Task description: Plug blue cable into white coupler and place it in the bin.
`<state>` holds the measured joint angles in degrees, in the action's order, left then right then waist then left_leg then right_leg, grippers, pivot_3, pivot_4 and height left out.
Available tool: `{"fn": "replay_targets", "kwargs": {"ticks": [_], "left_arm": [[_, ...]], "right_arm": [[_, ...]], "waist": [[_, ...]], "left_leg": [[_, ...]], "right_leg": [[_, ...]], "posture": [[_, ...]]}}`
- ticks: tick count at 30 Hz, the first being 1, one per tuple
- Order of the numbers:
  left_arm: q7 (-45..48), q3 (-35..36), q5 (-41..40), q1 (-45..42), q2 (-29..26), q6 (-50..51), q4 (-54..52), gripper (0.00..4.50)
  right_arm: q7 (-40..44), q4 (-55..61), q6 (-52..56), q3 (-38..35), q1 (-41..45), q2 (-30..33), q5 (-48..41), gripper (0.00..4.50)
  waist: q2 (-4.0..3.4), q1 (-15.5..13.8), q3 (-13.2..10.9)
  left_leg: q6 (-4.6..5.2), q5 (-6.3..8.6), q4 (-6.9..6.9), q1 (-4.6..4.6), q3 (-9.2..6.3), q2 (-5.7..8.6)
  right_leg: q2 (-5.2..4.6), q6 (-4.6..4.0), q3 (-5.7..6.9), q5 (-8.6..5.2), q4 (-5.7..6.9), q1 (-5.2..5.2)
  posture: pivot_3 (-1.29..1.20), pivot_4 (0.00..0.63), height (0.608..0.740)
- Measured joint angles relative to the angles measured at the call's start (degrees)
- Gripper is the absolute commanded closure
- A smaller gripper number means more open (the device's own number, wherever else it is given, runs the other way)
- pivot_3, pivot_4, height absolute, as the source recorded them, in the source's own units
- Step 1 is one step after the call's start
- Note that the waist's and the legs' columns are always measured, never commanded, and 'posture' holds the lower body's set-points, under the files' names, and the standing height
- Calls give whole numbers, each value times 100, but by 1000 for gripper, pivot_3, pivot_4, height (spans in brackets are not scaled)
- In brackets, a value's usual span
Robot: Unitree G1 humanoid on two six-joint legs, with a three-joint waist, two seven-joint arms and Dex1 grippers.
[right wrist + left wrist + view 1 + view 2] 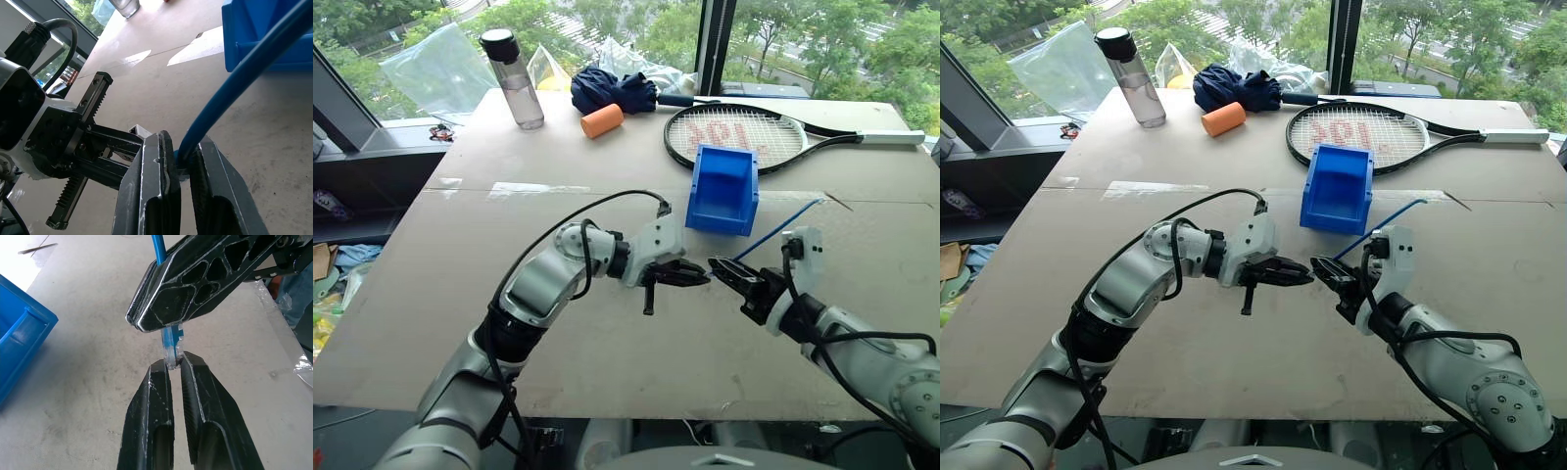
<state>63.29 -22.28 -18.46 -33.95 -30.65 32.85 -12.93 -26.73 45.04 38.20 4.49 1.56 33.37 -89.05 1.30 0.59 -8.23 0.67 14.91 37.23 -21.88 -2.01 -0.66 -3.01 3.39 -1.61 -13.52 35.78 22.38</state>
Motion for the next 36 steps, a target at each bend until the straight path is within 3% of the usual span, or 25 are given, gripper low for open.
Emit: {"fn": "replay_targets", "kwargs": {"ticks": [3,4,10,15,25,29,30,35,36], "left_arm": [[0,428,-481,2,16,441,-144,2962],[2,574,-597,2,-75,538,-241,2372],[-447,1464,-637,649,-774,788,-346,55],[-1059,1753,-36,1593,-814,-158,-267,55],[-1365,1645,770,1962,-512,-1694,919,55],[-1348,1606,832,1957,-335,-2002,1235,1235],[-1335,1559,838,1954,-270,-2070,1361,1924],[-1198,1481,890,1822,-93,-2373,1782,4057],[-1119,1483,888,1789,-69,-2445,1859,4041]], "right_arm": [[46,-17,-44,-17,-69,-7,-73,4500],[74,-23,-54,-24,-112,-7,-89,4500],[735,-52,-334,-735,-581,113,-175,4500],[1334,-120,-340,-1032,-815,328,-11,4500],[1652,-142,-315,-1058,-827,432,270,4500],[1659,-134,-305,-1058,-856,458,356,4500],[1659,-125,-297,-1057,-855,468,386,4500],[1787,-105,-193,-1024,-844,622,706,4500],[1923,-104,-123,-955,-790,734,895,4500]], "waist": [[3,7,-2],[2,9,-1],[0,15,-2],[1,-17,-1],[3,-94,-2],[3,-129,-1],[3,-131,-1],[4,-129,0],[2,-126,0]], "left_leg": [[0,0,0,-1,-4,-2],[0,0,-3,1,-4,-3],[0,0,-10,5,-4,-6],[0,0,-9,8,5,-16],[0,0,-7,1,8,-25],[0,0,-6,1,11,-25],[0,0,-5,1,11,-25],[0,0,-6,1,11,-25],[0,0,-5,3,13,-24]], "right_leg": [[1,1,3,-1,0,2],[1,1,1,-1,0,2],[2,3,-2,-1,1,3],[-5,0,-13,0,-1,2],[-6,-2,-12,1,-2,8],[-8,-2,-14,1,-2,8],[-8,-2,-14,1,-2,8],[-7,-3,-12,2,-1,8],[-7,-3,-13,2,-1,8]], "posture": [[0,150,740],[0,150,740],[0,150,740],[0,150,740],[0,150,740],[0,150,740],[0,150,740],[0,150,740],[0,150,740]]}}
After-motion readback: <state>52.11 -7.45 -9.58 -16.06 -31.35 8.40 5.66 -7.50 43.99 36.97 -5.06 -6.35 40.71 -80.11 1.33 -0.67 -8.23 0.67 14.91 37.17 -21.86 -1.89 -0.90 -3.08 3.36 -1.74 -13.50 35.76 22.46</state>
